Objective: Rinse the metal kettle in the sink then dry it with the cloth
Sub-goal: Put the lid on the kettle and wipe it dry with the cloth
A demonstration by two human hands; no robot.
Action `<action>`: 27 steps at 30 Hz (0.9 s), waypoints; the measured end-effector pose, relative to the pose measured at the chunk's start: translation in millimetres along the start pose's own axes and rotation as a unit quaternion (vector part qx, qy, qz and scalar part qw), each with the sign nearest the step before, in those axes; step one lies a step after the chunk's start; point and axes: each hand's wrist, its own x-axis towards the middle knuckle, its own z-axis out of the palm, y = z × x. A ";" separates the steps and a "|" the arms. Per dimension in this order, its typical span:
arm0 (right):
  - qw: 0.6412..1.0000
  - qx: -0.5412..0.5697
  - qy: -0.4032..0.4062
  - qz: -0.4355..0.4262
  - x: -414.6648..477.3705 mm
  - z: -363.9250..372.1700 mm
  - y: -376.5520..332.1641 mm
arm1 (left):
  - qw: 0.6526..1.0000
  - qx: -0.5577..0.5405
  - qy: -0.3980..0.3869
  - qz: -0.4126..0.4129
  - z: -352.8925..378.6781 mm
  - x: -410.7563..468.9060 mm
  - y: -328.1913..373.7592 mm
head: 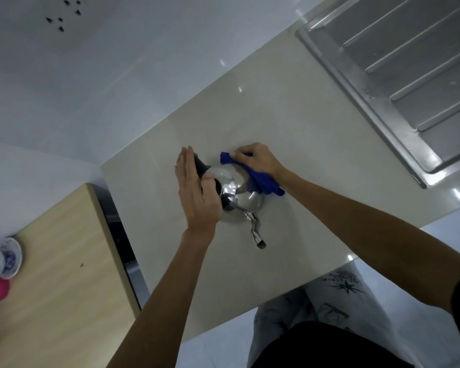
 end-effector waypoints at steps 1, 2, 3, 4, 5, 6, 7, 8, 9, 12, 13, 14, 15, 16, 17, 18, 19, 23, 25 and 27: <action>1.000 -0.016 0.014 -0.005 -1.6 1.9 5.0 | 1.000 -0.001 0.000 0.001 0.4 0.4 1.0; 0.999 -0.024 0.031 -0.009 -6.0 3.7 8.1 | 1.000 0.001 0.000 0.000 0.3 1.2 0.8; 0.998 -0.021 0.050 -0.017 -12.6 6.4 12.0 | 1.000 0.007 -0.003 -0.001 -0.9 1.2 -0.1; 0.997 -0.019 0.072 -0.022 -20.6 9.3 15.3 | 1.000 0.008 -0.009 -0.002 -2.3 1.4 -0.5; 0.995 -0.016 0.098 -0.026 -29.8 13.3 20.8 | 1.000 0.004 -0.016 -0.002 -2.9 2.1 -0.2; 0.991 -0.014 0.130 -0.030 -42.7 18.9 26.8 | 1.000 0.000 -0.021 -0.001 -3.1 2.7 -0.6; 0.985 -0.018 0.167 -0.031 -59.7 27.0 34.6 | 1.000 0.001 -0.023 -0.002 -3.2 3.0 -1.6; 0.978 -0.026 0.204 -0.027 -79.4 37.1 43.6 | 1.000 0.002 -0.022 -0.002 -3.1 3.8 -2.9; 0.973 -0.029 0.230 -0.019 -101.7 49.2 52.4 | 1.000 0.001 -0.021 -0.001 -2.6 4.1 -3.3; 0.965 -0.071 0.250 -0.036 -159.1 97.6 77.5 | 1.000 -0.011 -0.014 -0.004 -0.9 1.6 0.3; 0.965 -0.096 0.242 -0.043 -169.1 109.8 80.6 | 1.000 -0.011 -0.014 -0.007 -1.5 2.0 0.3; 0.965 -0.103 0.237 -0.040 -174.2 116.6 79.9 | 1.000 -0.010 -0.015 -0.008 -3.0 1.4 -0.1; 0.965 -0.088 0.245 -0.028 -172.3 117.1 76.4 | 1.000 -0.011 -0.018 -0.007 -3.9 1.3 -0.4; 0.962 -0.062 0.267 -0.005 -164.8 111.1 68.3 | 1.000 -0.014 -0.022 -0.007 -3.9 1.8 -0.5; 0.957 -0.032 0.289 0.022 -154.0 100.5 60.6 | 1.000 -0.017 -0.024 -0.010 -3.9 1.5 -0.5; 0.954 -0.012 0.298 0.042 -138.2 86.2 53.5 | 1.000 -0.020 -0.021 -0.012 -4.2 1.8 -0.7; 0.955 -0.008 0.294 0.046 -118.4 70.3 48.0 | 1.000 -0.022 -0.019 -0.009 -4.4 2.3 -0.7; 0.985 -0.049 0.164 -0.016 -41.4 17.6 20.7 | 1.000 -0.028 -0.010 0.000 -2.7 2.0 -1.4; 0.994 0.035 0.107 -0.005 -23.2 10.5 2.1 | 1.000 -0.029 -0.007 0.007 -2.3 2.9 -2.7; 0.982 0.162 0.084 0.047 -23.7 3.9 -13.1 | 0.999 -0.031 -0.010 0.006 -1.7 2.6 -3.6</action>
